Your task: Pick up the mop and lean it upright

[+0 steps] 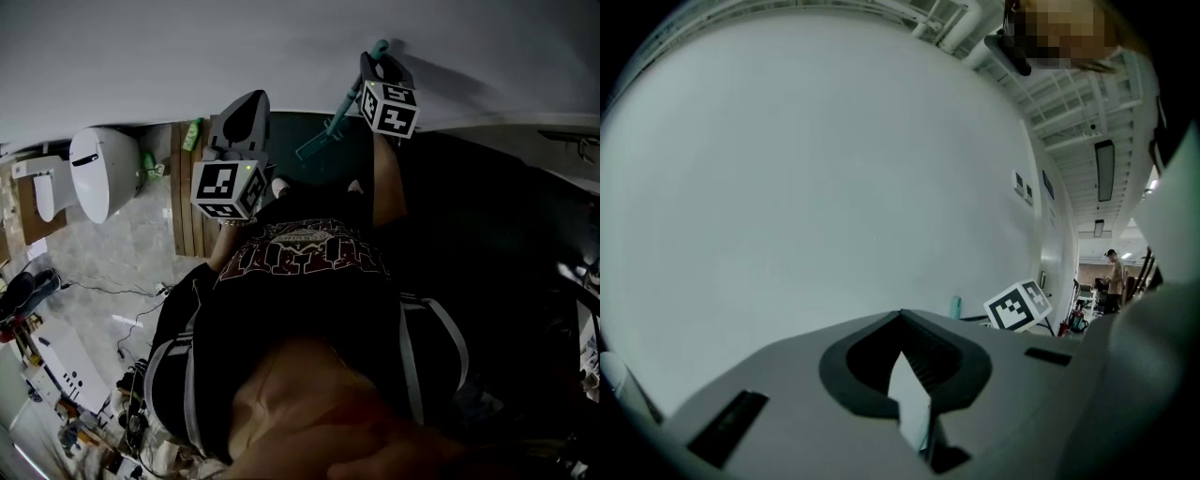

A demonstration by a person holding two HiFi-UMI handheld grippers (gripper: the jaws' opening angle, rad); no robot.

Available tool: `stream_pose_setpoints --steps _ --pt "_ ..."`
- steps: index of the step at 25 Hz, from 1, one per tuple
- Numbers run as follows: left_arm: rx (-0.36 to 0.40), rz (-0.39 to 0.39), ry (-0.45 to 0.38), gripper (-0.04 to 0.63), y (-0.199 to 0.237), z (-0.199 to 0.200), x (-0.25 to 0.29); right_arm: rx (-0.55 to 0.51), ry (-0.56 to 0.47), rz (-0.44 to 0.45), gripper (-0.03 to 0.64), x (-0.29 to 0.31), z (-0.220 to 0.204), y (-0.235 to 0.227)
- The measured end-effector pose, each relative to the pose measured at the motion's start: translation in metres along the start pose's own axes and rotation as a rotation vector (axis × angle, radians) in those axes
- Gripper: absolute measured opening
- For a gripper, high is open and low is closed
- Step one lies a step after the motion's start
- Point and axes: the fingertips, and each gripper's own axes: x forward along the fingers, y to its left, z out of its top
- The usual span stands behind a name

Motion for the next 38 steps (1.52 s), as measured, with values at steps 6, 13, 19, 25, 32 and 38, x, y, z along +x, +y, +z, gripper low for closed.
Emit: stream_pose_setpoints --steps 6,13,19,25,32,38 --pt "-0.003 0.006 0.002 0.046 0.003 -0.003 0.0 -0.001 0.0 -0.061 0.121 0.008 0.0 -0.006" --pt "-0.009 0.002 0.001 0.046 0.006 -0.001 -0.001 0.002 0.061 -0.1 0.121 0.02 -0.013 -0.009" --pt "-0.009 -0.01 0.007 0.046 0.005 -0.004 0.002 -0.002 0.053 -0.1 0.121 0.025 -0.021 -0.013" --pt "-0.01 -0.014 0.007 0.046 0.007 -0.002 0.001 -0.008 0.04 -0.101 0.121 0.026 -0.019 -0.008" --pt "-0.017 -0.033 0.008 0.046 -0.003 -0.004 0.005 -0.018 -0.011 -0.091 0.121 0.017 -0.008 -0.012" --pt "-0.025 -0.04 0.006 0.046 -0.011 -0.003 0.005 -0.006 -0.024 -0.084 0.121 0.007 -0.005 -0.016"
